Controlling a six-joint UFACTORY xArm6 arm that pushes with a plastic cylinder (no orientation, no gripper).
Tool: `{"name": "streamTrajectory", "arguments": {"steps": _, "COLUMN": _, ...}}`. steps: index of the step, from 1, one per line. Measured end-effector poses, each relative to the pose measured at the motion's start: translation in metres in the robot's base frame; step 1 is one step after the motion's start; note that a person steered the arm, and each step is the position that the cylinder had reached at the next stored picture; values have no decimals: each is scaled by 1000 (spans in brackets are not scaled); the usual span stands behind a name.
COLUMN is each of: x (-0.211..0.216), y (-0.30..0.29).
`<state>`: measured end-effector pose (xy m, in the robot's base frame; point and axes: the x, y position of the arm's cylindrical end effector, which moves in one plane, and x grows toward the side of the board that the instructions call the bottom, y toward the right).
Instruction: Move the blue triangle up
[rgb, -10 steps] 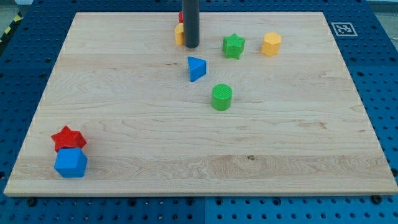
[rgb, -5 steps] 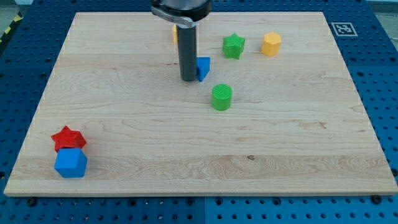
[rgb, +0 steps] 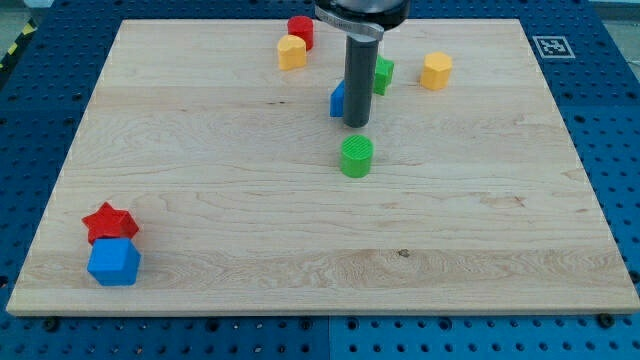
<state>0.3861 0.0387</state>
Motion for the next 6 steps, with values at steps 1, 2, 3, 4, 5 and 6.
{"name": "streamTrajectory", "arguments": {"steps": 1, "x": -19, "y": -3}}
{"name": "streamTrajectory", "arguments": {"steps": 2, "x": -24, "y": -16}}
{"name": "streamTrajectory", "arguments": {"steps": 3, "x": -29, "y": -28}}
{"name": "streamTrajectory", "arguments": {"steps": 4, "x": -54, "y": -29}}
{"name": "streamTrajectory", "arguments": {"steps": 5, "x": -60, "y": -35}}
{"name": "streamTrajectory", "arguments": {"steps": 6, "x": -31, "y": -58}}
